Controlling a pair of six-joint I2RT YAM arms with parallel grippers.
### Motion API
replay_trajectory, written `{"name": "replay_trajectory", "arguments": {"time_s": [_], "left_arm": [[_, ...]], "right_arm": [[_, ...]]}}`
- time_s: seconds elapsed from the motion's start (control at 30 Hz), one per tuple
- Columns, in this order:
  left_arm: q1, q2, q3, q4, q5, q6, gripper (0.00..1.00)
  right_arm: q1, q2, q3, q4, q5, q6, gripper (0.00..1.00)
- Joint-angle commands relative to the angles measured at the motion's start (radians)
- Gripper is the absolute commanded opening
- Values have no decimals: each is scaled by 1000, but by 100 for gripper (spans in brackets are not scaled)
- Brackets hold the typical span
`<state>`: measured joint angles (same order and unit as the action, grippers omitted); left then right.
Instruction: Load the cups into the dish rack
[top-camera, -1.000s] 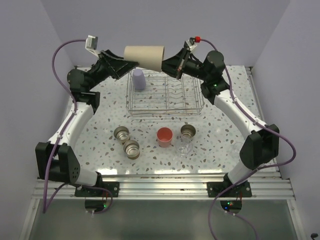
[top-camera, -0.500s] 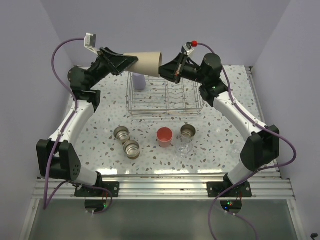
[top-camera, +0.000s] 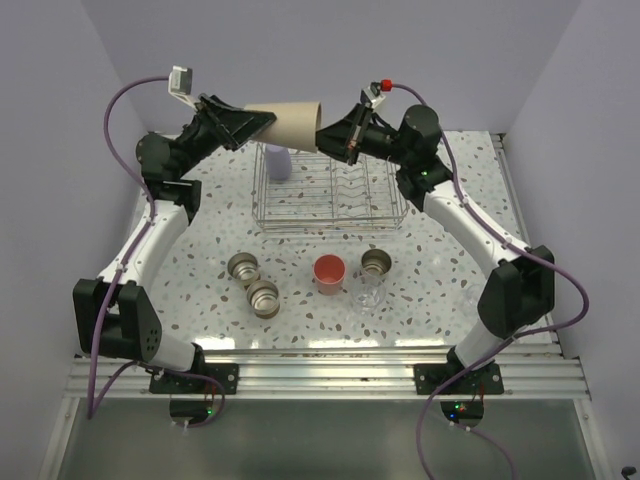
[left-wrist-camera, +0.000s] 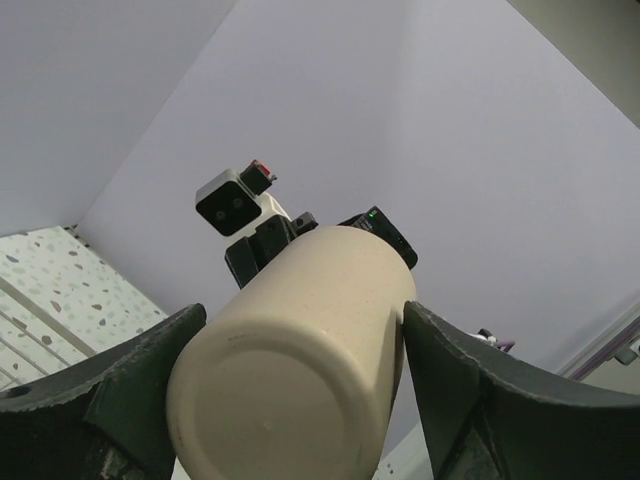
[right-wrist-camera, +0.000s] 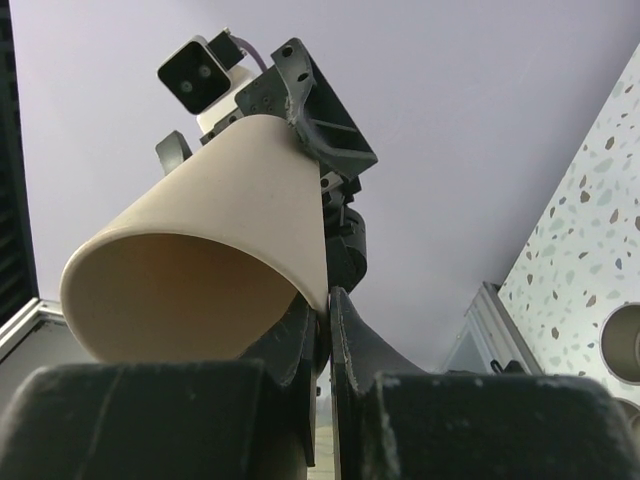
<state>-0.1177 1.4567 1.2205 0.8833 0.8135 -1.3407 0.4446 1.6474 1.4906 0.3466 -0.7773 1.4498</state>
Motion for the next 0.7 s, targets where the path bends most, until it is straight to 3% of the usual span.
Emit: {"name": "replay_trajectory", "arguments": {"time_s": [0.0,0.1,0.13,0.23,0.3,0.33,0.4,0.43,0.47,0.5,0.57,0.67], "left_arm": [[7,-6,19,48,-2,-25,81],[7,2,20,54,-2,-32,57],[7,7,22,59,-2,-35,35],[7,25,39,51,-1,-43,0],[7,33,62,28,1,-19,0],[9,39,74,-43,1,7,0],[12,45,149,-178,0,149,0],[12,56,186,-366,-17,216,0],[12,65,227,-471,-34,289,0],[12,76,308,-568,-49,416,0],[12,108,376,-781,-109,515,0],[10,166,490,-1012,-206,676,0]], "right_arm": [[2,11,28,106,7,23,0],[3,12,2,129,15,38,0],[3,12,-3,129,16,37,0],[2,11,-6,86,18,-5,0],[0,6,16,-48,13,-99,1],[-3,-1,29,-116,22,-145,20],[-7,-14,81,-342,47,-307,37],[-13,-26,97,-422,87,-359,54],[-18,-32,114,-499,108,-406,60],[-24,-41,128,-597,124,-469,65],[-46,-69,123,-656,153,-508,70],[-78,-110,99,-745,173,-563,71]]}}
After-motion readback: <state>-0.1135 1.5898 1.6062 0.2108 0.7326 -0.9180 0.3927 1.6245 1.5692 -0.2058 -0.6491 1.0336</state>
